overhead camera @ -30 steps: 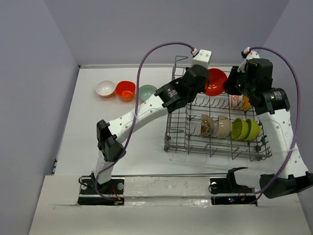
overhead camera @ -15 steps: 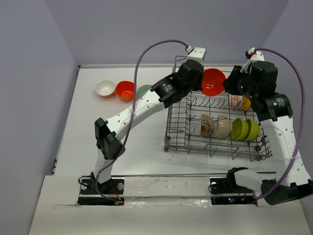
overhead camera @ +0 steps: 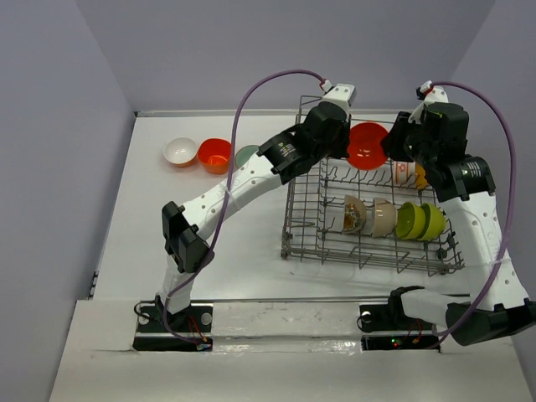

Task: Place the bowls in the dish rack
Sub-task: Pass from the left arm to the right

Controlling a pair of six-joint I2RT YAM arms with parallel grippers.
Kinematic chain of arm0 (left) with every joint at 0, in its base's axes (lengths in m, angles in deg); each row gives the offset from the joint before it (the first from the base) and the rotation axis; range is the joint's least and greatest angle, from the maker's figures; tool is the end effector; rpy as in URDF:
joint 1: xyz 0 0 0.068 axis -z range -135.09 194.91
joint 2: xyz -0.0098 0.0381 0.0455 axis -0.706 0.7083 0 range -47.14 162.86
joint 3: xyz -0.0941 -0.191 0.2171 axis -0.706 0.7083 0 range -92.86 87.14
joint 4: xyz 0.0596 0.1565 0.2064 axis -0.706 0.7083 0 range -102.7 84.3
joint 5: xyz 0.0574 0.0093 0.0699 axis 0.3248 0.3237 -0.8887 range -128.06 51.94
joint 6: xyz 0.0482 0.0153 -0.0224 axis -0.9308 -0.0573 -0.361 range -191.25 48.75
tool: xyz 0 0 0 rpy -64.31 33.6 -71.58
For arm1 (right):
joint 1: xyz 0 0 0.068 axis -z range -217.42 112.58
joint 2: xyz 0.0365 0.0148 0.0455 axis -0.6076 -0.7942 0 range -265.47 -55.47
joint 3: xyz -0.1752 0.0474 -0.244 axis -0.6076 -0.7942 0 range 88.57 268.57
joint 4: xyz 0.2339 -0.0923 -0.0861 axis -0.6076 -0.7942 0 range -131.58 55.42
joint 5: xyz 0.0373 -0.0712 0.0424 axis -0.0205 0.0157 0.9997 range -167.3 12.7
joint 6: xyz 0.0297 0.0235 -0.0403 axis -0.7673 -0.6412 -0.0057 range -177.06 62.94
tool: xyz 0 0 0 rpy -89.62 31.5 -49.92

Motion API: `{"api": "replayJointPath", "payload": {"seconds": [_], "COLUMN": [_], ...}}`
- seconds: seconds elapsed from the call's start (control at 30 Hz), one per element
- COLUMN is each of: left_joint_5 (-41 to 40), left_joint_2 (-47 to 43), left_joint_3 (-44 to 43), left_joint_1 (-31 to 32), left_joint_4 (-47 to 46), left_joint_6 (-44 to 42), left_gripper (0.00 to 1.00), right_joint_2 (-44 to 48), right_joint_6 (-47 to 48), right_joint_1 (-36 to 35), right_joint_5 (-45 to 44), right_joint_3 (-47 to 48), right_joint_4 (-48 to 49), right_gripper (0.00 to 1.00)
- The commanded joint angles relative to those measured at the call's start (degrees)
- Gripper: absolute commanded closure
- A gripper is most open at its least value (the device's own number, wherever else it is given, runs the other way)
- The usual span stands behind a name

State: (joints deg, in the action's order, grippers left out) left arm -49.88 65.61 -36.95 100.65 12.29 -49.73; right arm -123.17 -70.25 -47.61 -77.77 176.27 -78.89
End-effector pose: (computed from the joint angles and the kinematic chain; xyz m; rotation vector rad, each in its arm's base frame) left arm 0.2738 -0.3884 0.4683 0.4041 1.8284 -0.7651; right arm 0.2199 0.0393 0.4833 0.0578 2.0033 0.2541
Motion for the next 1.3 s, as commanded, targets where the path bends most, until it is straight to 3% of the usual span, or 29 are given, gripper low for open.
{"api": "replayJointPath", "payload": {"seconds": [0.0,0.13,0.47,0.63,0.73,0.77,0.83,0.93,1.03,1.27], "left_joint_5": [5.9,8.3,16.1,17.6,17.4,16.6,14.9,12.9,9.4,-5.6], "left_joint_2": [-5.2,-5.6,-7.6,-8.5,-10.2,-11.0,-12.9,-15.5,-19.0,-32.3], "left_joint_3": [0.3,0.3,3.9,4.6,6.0,7.5,9.2,10.4,12.4,22.0], "left_joint_1": [0.3,0.2,-1.1,-1.1,-1.1,-1.1,-1.1,-1.0,-1.0,-1.0], "left_joint_4": [-3.7,-4.0,-6.7,-7.2,-7.8,-8.6,-9.3,-9.2,-9.1,-2.9], "left_joint_6": [1.0,1.2,2.2,1.6,1.2,1.1,0.7,-0.1,-0.6,0.4], "left_gripper": [1.00,1.00,1.00,1.00,0.67,0.48,0.28,0.18,0.01,0.01], "right_joint_2": [0.2,-0.3,-2.0,-2.1,-2.9,-3.2,-3.7,-4.5,-5.4,-10.6], "right_joint_6": [0.6,1.0,1.2,0.7,0.3,0.3,0.2,0.1,0.2,1.8], "right_joint_1": [-0.3,-0.3,-0.3,-0.3,-0.3,-0.3,-0.3,-0.3,-0.3,-4.2], "right_joint_5": [-1.9,-3.0,-4.6,-7.2,-9.5,-10.5,-12.8,-15.2,-18.8,-42.7], "right_joint_3": [-0.1,-0.1,0.3,1.8,3.5,4.5,5.9,7.4,9.8,13.6], "right_joint_4": [3.9,4.0,3.6,2.7,0.7,-0.1,-1.3,-2.5,-4.2,-8.5], "right_gripper": [0.72,0.74,0.99,0.99,0.99,0.99,0.99,0.99,0.99,0.99]}}
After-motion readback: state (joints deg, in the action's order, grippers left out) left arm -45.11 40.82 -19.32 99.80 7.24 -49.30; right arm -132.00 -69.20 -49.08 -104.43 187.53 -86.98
